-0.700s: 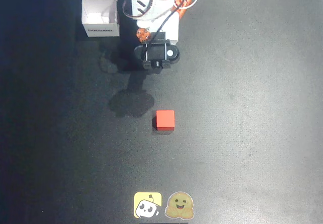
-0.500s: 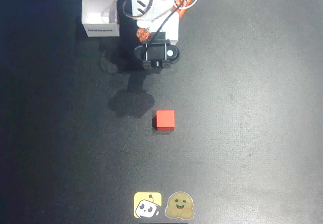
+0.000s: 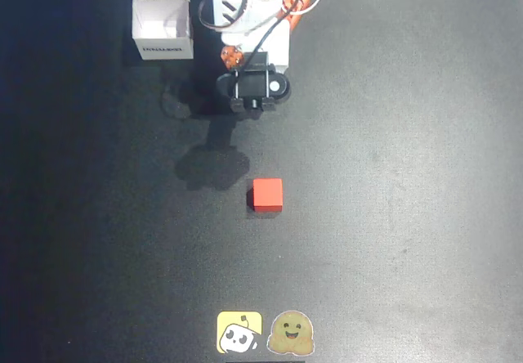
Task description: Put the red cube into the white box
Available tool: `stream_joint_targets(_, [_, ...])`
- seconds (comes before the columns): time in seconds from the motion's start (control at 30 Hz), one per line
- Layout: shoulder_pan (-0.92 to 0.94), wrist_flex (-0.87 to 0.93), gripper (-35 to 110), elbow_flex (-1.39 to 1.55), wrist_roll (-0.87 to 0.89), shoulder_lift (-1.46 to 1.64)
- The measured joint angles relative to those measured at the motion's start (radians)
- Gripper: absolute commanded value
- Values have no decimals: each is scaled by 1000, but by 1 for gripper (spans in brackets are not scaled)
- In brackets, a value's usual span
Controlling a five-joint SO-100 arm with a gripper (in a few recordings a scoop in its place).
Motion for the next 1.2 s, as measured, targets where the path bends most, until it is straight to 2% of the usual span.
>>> stream_joint_targets(0.43, [-92, 12, 18, -187, 11, -28])
stream_joint_targets(0.6, [-140, -57, 20, -301, 49, -216])
stream_joint_targets(0.93, [-196, -187, 23, -624, 135, -864])
stream_joint_targets(1.2, [-236, -327, 26, -686, 206, -1091])
